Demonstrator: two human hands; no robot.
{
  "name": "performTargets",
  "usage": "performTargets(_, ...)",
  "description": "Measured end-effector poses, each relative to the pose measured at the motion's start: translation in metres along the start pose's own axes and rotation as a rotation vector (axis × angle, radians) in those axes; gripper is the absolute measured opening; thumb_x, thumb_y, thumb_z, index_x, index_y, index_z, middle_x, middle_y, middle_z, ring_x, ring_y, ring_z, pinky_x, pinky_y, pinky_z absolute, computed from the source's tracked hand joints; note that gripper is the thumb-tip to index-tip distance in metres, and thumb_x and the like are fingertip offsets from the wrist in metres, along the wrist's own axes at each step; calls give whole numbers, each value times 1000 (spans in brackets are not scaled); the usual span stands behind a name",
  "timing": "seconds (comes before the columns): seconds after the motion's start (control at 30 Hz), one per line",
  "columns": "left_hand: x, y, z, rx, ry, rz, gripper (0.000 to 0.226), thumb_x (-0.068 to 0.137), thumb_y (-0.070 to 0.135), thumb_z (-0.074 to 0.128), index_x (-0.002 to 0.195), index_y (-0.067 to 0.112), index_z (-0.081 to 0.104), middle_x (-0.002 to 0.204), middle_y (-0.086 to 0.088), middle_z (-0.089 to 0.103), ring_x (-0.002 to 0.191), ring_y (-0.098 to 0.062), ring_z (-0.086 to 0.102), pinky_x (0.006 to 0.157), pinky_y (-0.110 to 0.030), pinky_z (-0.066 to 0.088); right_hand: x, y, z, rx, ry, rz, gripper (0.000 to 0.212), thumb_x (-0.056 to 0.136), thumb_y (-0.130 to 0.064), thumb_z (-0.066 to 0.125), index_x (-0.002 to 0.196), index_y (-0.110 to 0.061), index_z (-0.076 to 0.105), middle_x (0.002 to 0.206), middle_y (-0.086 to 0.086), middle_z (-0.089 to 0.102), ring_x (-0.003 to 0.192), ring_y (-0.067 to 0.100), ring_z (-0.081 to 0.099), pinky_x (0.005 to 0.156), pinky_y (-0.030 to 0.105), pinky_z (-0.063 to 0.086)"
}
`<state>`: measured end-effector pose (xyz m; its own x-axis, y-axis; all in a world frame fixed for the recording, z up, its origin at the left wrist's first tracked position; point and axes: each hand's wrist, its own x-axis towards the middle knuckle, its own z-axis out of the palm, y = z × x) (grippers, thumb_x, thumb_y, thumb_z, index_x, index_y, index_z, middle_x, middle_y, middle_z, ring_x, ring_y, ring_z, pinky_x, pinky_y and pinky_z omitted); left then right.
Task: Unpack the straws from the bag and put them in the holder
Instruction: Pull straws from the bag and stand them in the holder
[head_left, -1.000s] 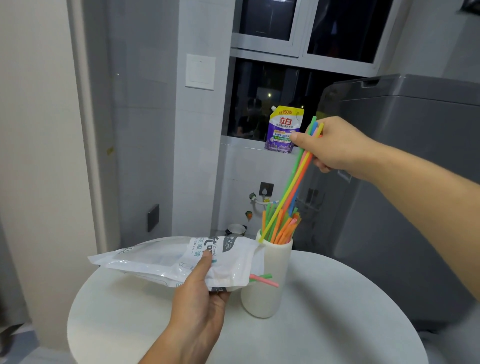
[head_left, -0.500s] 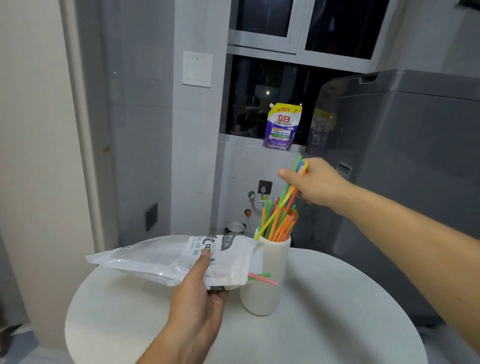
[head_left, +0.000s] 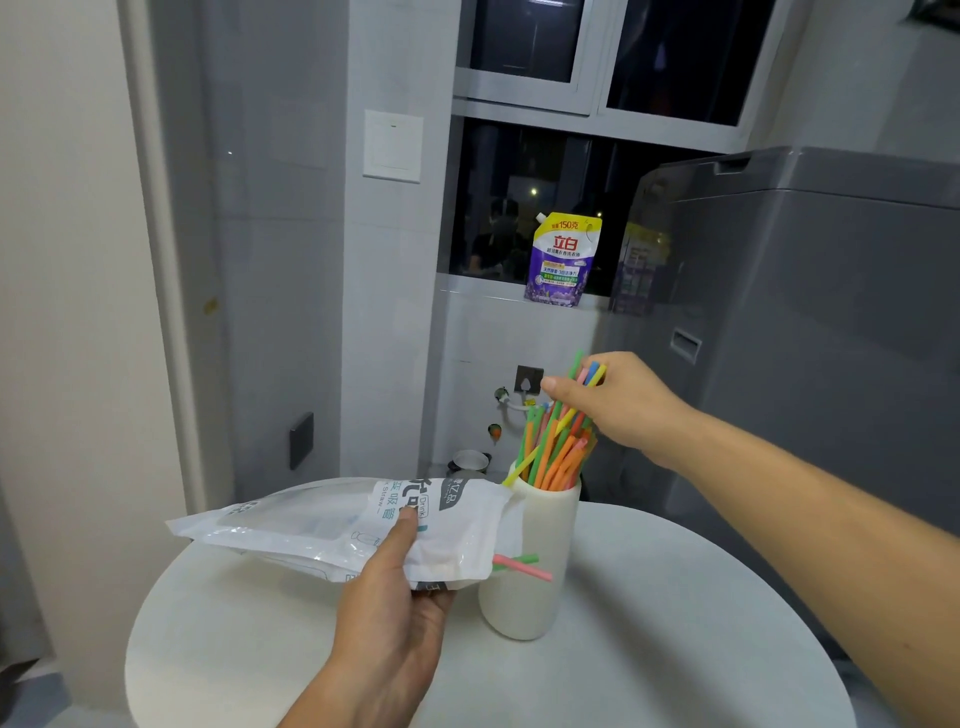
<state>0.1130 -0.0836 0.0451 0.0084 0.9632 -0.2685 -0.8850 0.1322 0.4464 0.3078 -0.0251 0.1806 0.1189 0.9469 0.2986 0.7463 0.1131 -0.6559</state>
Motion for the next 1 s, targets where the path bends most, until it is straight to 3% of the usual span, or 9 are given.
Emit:
performTargets(0.1, -1, 0, 0, 1, -12, -2, 36, 100, 11, 64, 136, 9, 62, 115, -10, 79, 85, -22, 80, 52, -36, 62, -2, 1, 1, 9, 1, -18, 33, 94, -37, 67, 70, -16, 58, 68, 0, 64, 62, 12, 64, 59, 23, 50)
performTargets(0.27, 1, 1, -2, 6, 0, -12, 39, 99, 12, 65, 138, 7, 62, 120, -12, 77, 99, -25, 77, 53, -34, 62, -5, 0, -1, -32, -37, -45, 36, 97, -40, 60, 93, -6, 70, 85, 9, 72, 77, 21, 71, 69, 25, 56)
performTargets(0.43, 3, 1, -4, -2, -7, -14, 40, 99, 13, 65, 138, 8, 62, 120, -11, 77, 97, -25, 79, 55, -35, 63, -7, -3, -2, -65, -91, -65, 38, 103, -41, 47, 103, -10, 70, 83, -2, 67, 80, 16, 66, 70, 23, 51)
performTargets(0.5, 3, 1, -3, 0, -9, -13, 40, 99, 13, 65, 138, 8, 62, 120, -11, 77, 104, -27, 76, 57, -37, 64, -7, -4, -2, -69, -116, -54, 44, 104, -44, 40, 112, -12, 69, 90, -6, 67, 86, 13, 66, 79, 26, 52)
performTargets(0.63, 4, 2, -3, -7, -8, -13, 40, 98, 13, 66, 137, 8, 62, 120, -11, 77, 108, -27, 74, 59, -38, 65, -7, -3, -5, -65, -158, 8, 64, 103, -56, 26, 130, -9, 60, 120, 14, 67, 109, 24, 64, 101, 39, 49)
performTargets(0.73, 5, 2, -3, -5, -4, -13, 41, 98, 13, 66, 138, 8, 62, 121, -12, 77, 108, -27, 74, 60, -40, 65, -7, -4, -9, 8, -157, 34, 64, 102, -57, 24, 142, -16, 53, 133, 4, 59, 122, 21, 55, 111, 42, 42)
performTargets(0.87, 5, 1, -2, -1, 2, -16, 41, 99, 12, 65, 139, 8, 61, 122, -12, 76, 102, -26, 75, 58, -40, 65, -7, -9, -15, 76, -92, 8, 56, 104, -53, 26, 136, -20, 56, 120, -3, 58, 113, 15, 53, 104, 35, 43)
performTargets(1.0, 5, 2, -2, -8, 8, -9, 41, 99, 13, 64, 140, 8, 61, 123, -12, 76, 101, -25, 75, 54, -35, 63, -4, -17, -24, 181, 31, 8, 53, 105, -52, 26, 125, -19, 62, 111, 0, 67, 78, 9, 53, 75, 25, 45)
